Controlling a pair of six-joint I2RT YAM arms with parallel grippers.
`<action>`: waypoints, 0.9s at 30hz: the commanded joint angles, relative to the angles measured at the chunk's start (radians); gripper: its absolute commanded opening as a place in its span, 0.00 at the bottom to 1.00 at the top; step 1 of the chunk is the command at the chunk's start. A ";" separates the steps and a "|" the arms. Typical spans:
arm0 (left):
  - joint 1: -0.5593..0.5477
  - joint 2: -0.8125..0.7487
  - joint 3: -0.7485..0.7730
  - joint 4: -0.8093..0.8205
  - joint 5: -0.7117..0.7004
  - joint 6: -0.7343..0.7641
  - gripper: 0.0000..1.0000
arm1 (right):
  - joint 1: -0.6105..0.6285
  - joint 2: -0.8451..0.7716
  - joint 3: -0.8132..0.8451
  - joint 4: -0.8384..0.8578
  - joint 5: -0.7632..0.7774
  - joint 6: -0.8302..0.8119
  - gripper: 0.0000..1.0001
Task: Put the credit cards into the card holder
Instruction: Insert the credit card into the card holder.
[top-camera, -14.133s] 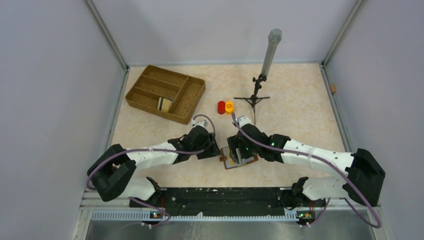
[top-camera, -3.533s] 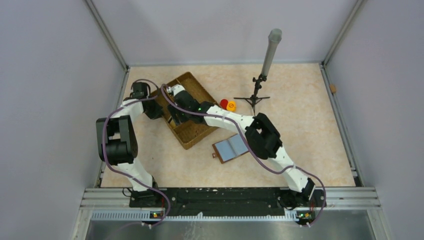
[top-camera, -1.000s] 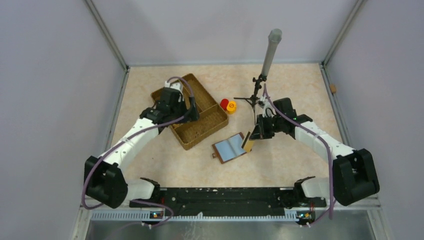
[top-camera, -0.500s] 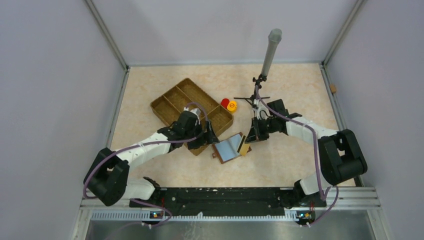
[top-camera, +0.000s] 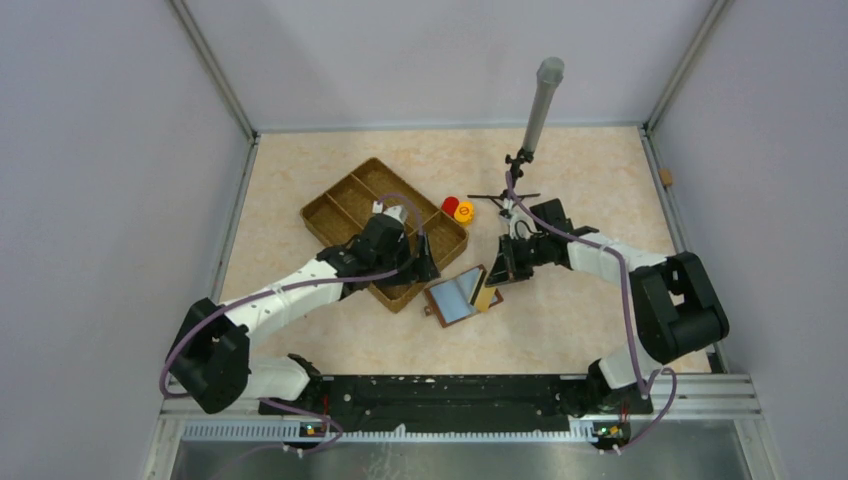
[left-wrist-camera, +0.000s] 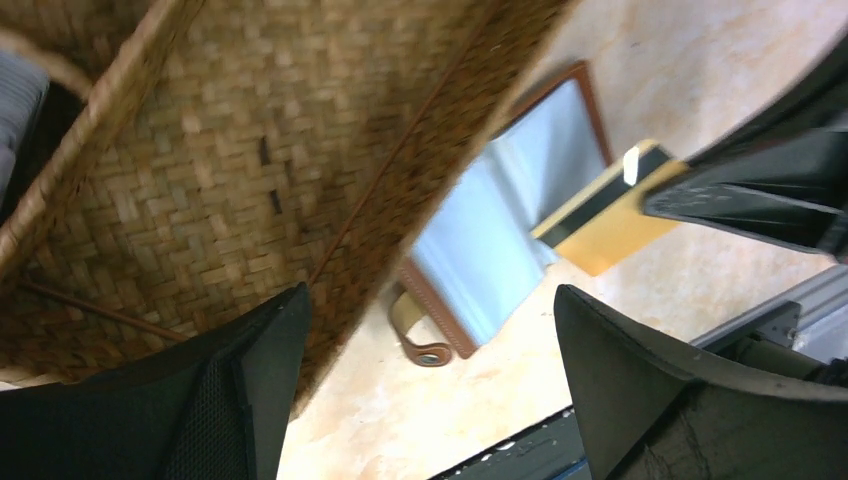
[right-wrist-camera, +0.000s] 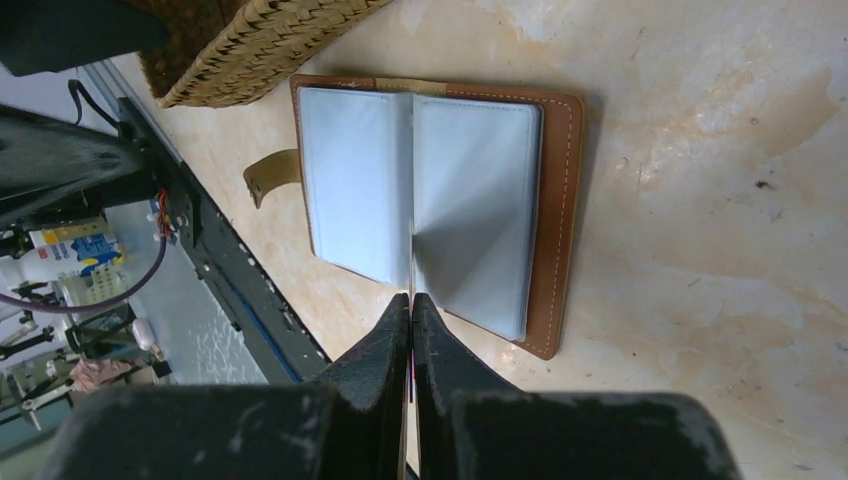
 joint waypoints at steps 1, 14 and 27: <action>-0.036 -0.056 0.125 -0.058 -0.059 0.069 0.94 | 0.008 0.030 0.038 0.035 -0.004 -0.025 0.00; -0.135 0.033 0.057 0.059 0.134 -0.086 0.93 | 0.026 0.038 0.031 0.072 -0.052 -0.008 0.00; -0.130 0.096 -0.029 0.055 -0.020 -0.080 0.97 | 0.064 0.012 0.033 0.068 -0.066 -0.008 0.00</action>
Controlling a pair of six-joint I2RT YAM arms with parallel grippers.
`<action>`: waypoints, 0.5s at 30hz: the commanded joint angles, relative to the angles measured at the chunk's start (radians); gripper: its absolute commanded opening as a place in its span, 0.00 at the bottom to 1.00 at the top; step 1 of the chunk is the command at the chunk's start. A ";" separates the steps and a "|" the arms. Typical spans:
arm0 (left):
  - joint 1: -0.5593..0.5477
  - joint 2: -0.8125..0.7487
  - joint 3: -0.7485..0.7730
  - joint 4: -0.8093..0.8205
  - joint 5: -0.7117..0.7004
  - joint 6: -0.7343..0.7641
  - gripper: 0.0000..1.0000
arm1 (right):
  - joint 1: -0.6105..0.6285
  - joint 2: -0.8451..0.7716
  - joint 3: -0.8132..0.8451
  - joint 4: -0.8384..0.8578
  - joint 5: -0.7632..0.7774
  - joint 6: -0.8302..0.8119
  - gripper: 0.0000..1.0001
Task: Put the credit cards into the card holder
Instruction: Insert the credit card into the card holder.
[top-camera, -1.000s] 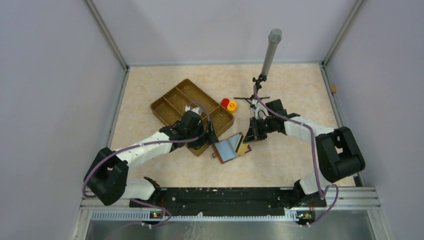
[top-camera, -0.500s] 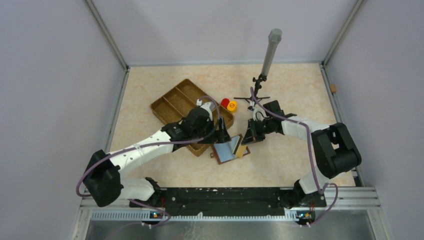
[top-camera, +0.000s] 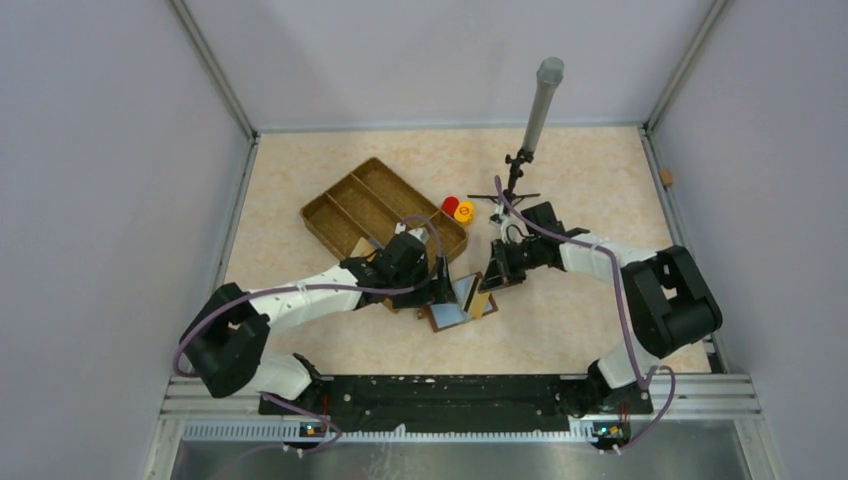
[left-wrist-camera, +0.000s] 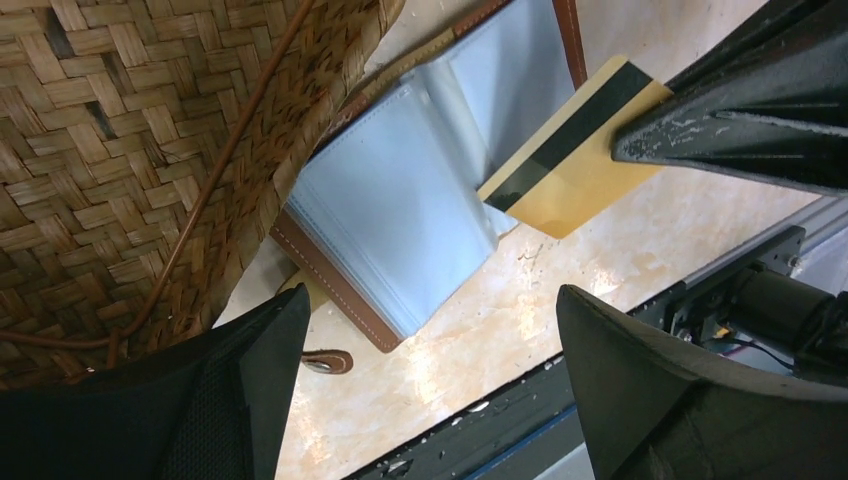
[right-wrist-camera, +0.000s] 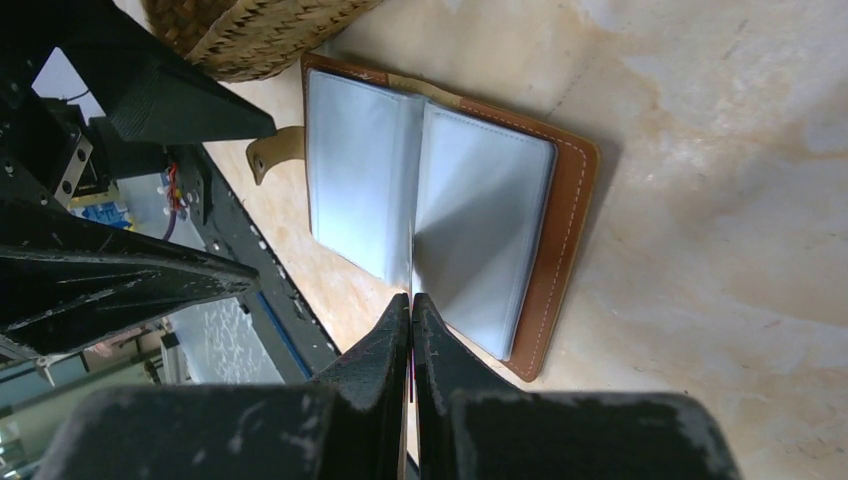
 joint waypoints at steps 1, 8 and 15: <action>0.005 0.015 -0.033 0.026 -0.083 -0.004 0.97 | 0.026 -0.034 0.032 0.035 -0.025 -0.011 0.00; 0.014 0.061 -0.056 0.018 -0.120 -0.033 0.97 | 0.029 -0.036 0.031 0.050 -0.028 0.010 0.00; 0.027 0.032 -0.067 0.009 -0.154 -0.010 0.96 | 0.033 -0.059 0.020 0.058 -0.031 0.022 0.00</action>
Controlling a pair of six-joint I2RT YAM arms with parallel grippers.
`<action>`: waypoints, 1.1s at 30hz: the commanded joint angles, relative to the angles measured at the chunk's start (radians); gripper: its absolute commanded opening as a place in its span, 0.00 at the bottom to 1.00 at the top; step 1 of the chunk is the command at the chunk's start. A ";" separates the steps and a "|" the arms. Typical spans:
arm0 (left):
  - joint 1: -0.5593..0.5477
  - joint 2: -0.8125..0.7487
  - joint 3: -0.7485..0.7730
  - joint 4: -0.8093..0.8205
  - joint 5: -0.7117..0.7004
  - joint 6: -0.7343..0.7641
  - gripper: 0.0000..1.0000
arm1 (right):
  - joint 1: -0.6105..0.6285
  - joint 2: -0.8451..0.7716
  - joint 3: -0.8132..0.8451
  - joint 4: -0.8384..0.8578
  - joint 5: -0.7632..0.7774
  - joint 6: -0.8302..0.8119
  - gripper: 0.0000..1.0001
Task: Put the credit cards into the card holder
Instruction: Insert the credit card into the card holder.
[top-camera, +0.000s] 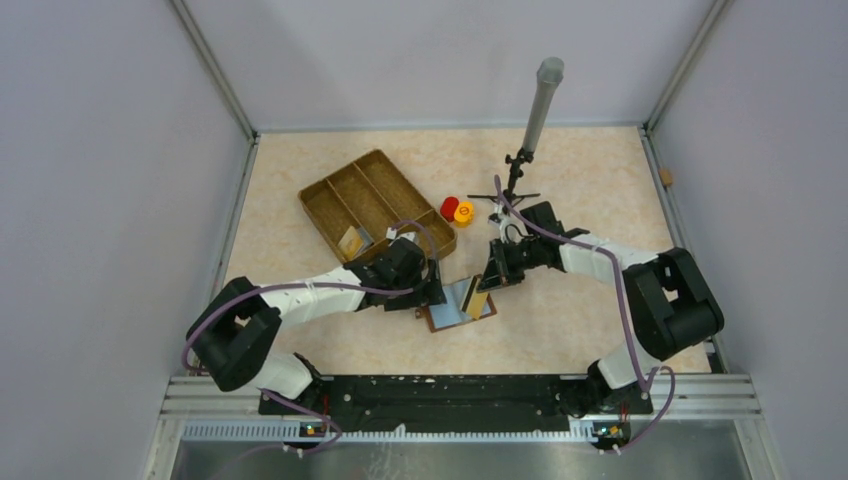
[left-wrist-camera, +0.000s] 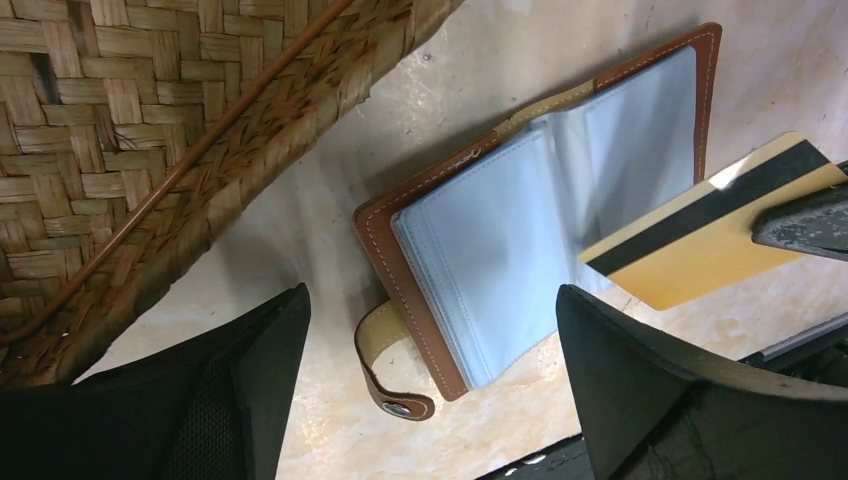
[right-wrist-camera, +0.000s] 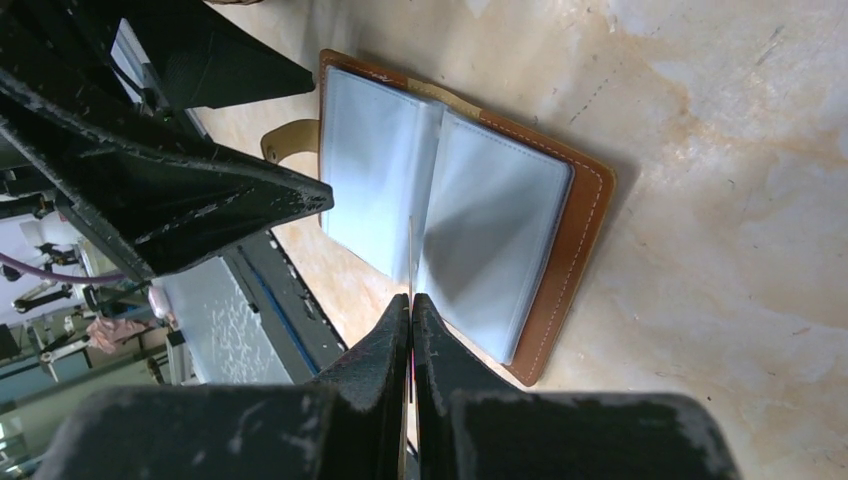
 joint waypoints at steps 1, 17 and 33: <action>0.013 -0.015 -0.028 0.014 -0.012 0.002 0.95 | 0.017 -0.049 0.018 0.053 -0.028 0.006 0.00; 0.012 0.046 -0.044 0.023 0.035 -0.027 0.65 | 0.027 0.004 -0.010 0.081 -0.032 0.000 0.00; 0.011 0.061 -0.064 0.037 0.033 -0.038 0.51 | 0.059 0.068 -0.017 0.096 -0.020 -0.005 0.00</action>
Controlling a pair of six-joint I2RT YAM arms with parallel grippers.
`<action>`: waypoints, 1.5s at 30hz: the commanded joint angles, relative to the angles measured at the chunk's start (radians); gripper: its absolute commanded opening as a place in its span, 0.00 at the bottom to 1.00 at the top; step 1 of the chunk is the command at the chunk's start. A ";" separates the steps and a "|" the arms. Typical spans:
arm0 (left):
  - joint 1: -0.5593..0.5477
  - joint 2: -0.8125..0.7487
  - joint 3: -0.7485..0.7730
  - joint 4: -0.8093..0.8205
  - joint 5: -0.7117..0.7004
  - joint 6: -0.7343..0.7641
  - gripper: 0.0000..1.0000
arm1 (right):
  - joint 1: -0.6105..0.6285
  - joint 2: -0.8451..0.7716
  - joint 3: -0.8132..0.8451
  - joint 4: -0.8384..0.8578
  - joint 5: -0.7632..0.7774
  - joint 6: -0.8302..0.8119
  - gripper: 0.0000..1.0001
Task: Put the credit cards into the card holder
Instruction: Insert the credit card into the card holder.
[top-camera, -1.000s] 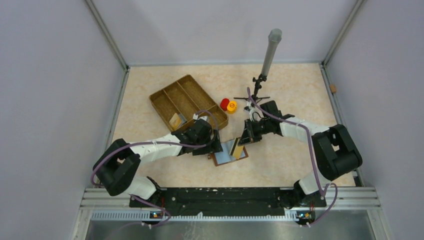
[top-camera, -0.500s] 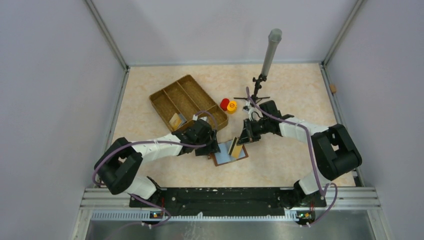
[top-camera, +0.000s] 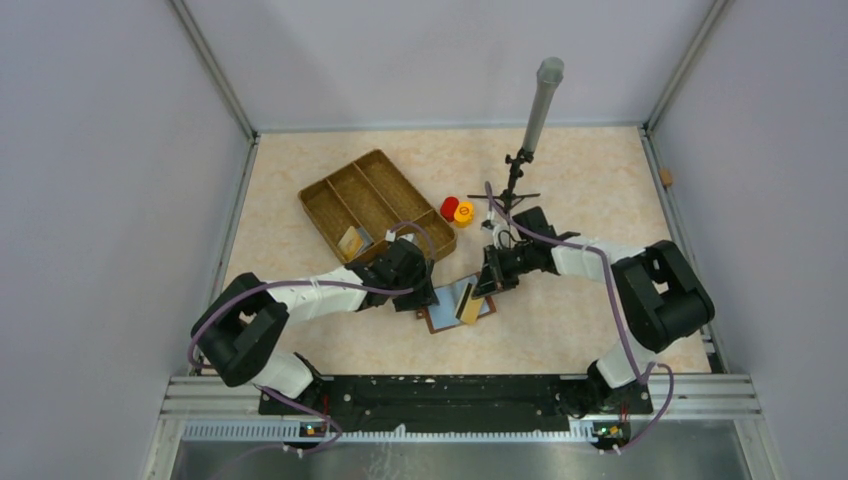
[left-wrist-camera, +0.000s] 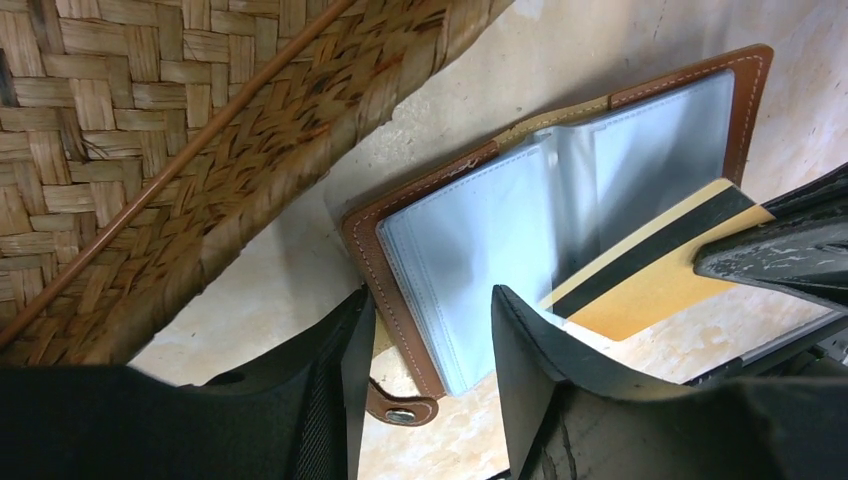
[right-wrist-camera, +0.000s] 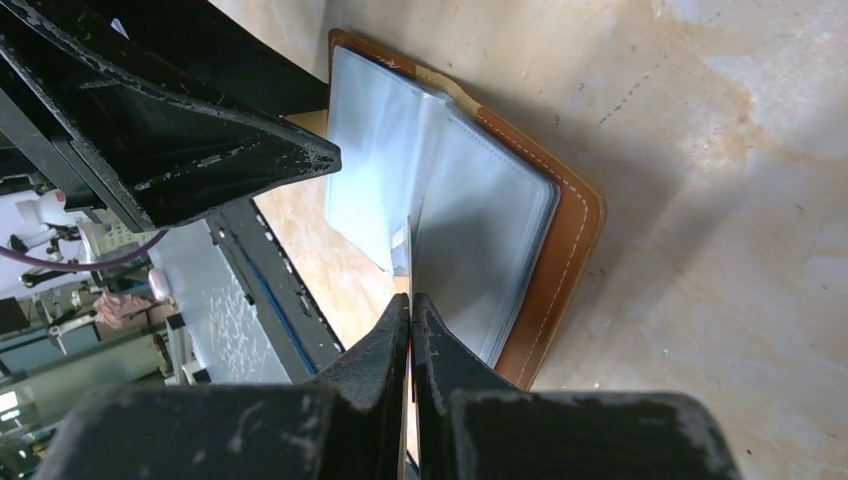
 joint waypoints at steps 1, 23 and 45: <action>0.000 0.030 -0.044 -0.021 -0.003 -0.003 0.50 | 0.031 0.028 -0.001 0.048 -0.003 -0.011 0.00; 0.000 0.047 -0.066 0.045 0.003 0.019 0.44 | 0.083 0.214 0.120 -0.065 0.024 -0.063 0.00; 0.000 0.014 -0.074 0.026 -0.024 -0.014 0.43 | 0.096 0.128 0.186 -0.172 0.213 -0.004 0.48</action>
